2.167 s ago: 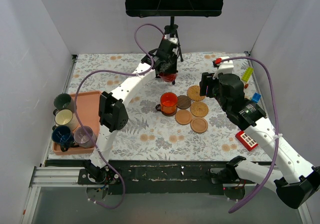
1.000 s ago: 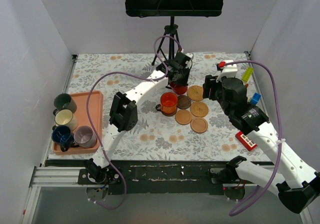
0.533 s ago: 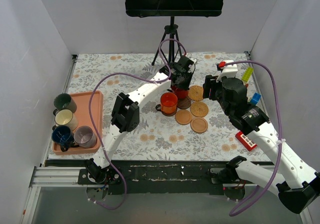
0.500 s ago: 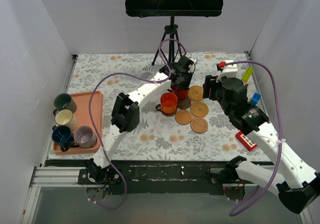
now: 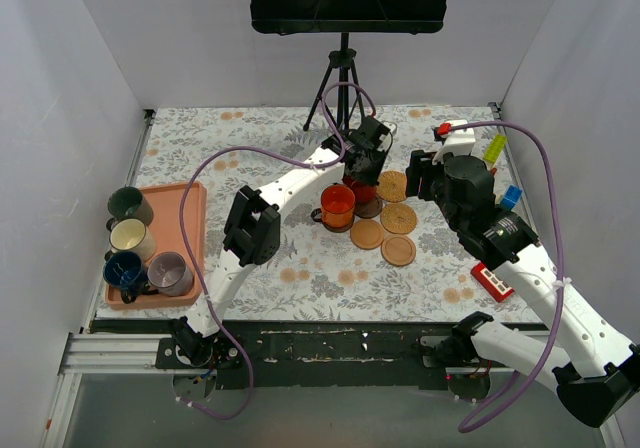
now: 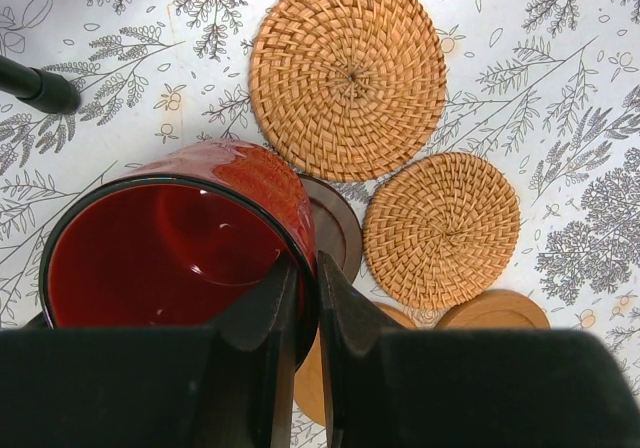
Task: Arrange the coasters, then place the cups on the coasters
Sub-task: Place the cup on the coaster.
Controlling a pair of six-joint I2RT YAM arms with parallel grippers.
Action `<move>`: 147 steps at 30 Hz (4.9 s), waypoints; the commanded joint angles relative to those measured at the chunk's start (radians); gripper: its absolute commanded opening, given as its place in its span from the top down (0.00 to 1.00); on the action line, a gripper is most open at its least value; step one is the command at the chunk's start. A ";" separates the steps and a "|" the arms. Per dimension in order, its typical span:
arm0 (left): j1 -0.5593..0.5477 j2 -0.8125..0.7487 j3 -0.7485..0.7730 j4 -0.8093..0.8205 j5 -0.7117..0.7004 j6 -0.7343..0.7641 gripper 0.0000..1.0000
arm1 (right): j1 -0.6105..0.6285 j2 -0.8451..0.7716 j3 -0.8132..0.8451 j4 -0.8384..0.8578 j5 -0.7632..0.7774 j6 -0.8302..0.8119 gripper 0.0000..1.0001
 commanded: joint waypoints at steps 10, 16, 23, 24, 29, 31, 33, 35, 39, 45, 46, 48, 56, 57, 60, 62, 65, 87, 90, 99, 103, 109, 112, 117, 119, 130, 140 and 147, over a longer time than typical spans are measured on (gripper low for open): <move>-0.019 -0.080 -0.006 0.028 -0.005 0.031 1.00 | -0.005 -0.022 -0.004 0.042 0.018 0.004 0.32; -0.022 -0.080 -0.009 0.029 -0.001 0.025 1.00 | -0.005 -0.027 -0.004 0.042 0.018 0.004 0.32; -0.025 -0.080 -0.007 0.029 -0.003 0.016 1.00 | -0.005 -0.026 -0.006 0.041 0.016 0.004 0.32; -0.026 -0.078 -0.007 0.031 -0.003 0.015 0.97 | -0.005 -0.026 -0.006 0.041 0.016 0.004 0.32; -0.026 -0.078 -0.004 0.034 -0.003 0.011 0.87 | -0.004 -0.026 -0.006 0.044 0.018 0.004 0.32; -0.025 -0.076 -0.003 0.034 -0.003 0.010 0.82 | -0.005 -0.026 -0.006 0.042 0.018 0.006 0.32; -0.026 -0.075 -0.001 0.035 -0.003 0.008 0.79 | -0.005 -0.029 -0.007 0.042 0.020 0.004 0.32; -0.026 -0.073 0.000 0.035 -0.005 0.008 0.75 | -0.005 -0.029 -0.007 0.042 0.023 0.006 0.32; -0.028 -0.075 0.003 0.039 -0.005 0.005 0.69 | -0.005 -0.030 -0.009 0.042 0.026 0.004 0.32; -0.026 -0.089 0.025 0.037 -0.026 0.005 0.58 | -0.005 -0.033 -0.010 0.042 0.032 0.003 0.32; -0.026 -0.093 0.028 0.039 -0.028 0.007 0.57 | -0.005 -0.033 -0.012 0.044 0.032 0.003 0.32; -0.026 -0.102 0.027 0.039 -0.031 0.007 0.57 | -0.005 -0.033 -0.013 0.044 0.032 0.004 0.32; -0.028 -0.119 -0.012 0.023 -0.023 -0.007 0.61 | -0.005 -0.035 -0.013 0.042 0.032 0.003 0.32; -0.031 -0.121 -0.015 0.022 -0.026 -0.007 0.62 | -0.005 -0.036 -0.013 0.044 0.032 0.003 0.32; -0.034 -0.127 -0.032 0.014 -0.032 -0.005 0.64 | -0.005 -0.039 -0.015 0.044 0.035 0.003 0.32; -0.034 -0.130 -0.039 0.012 -0.029 -0.007 0.66 | -0.005 -0.039 -0.015 0.045 0.035 0.003 0.32; -0.043 -0.132 -0.047 0.011 -0.034 -0.004 0.68 | -0.005 -0.038 -0.015 0.042 0.035 0.003 0.32; -0.075 -0.136 -0.073 0.008 -0.146 0.031 0.85 | -0.005 -0.045 -0.018 0.042 0.036 0.006 0.32; -0.078 -0.141 -0.073 0.008 -0.147 0.034 0.85 | -0.005 -0.045 -0.020 0.041 0.038 0.006 0.32; -0.080 -0.135 -0.070 0.026 -0.126 0.037 0.90 | -0.005 -0.044 -0.018 0.042 0.038 0.004 0.32; -0.078 -0.127 -0.067 0.031 -0.127 0.038 0.90 | -0.005 -0.044 -0.018 0.041 0.038 0.006 0.32; -0.078 -0.115 -0.049 0.049 -0.126 0.047 0.95 | -0.005 -0.042 -0.018 0.041 0.033 0.006 0.32; -0.078 -0.109 -0.032 0.057 -0.117 0.047 0.98 | -0.005 -0.044 -0.016 0.039 0.033 0.004 0.32; -0.078 -0.103 -0.015 0.065 -0.112 0.045 1.00 | -0.005 -0.044 -0.017 0.039 0.035 0.006 0.32; -0.078 -0.101 -0.015 0.069 -0.112 0.045 1.00 | -0.005 -0.044 -0.015 0.039 0.035 0.006 0.32; -0.078 -0.106 -0.033 0.071 -0.087 0.042 1.00 | -0.004 -0.044 -0.018 0.041 0.033 0.006 0.32; -0.083 -0.106 -0.038 0.072 -0.075 0.041 1.00 | -0.005 -0.045 -0.021 0.044 0.035 0.006 0.32; -0.089 -0.109 -0.036 0.077 -0.083 0.044 1.00 | -0.005 -0.047 -0.021 0.044 0.036 0.006 0.32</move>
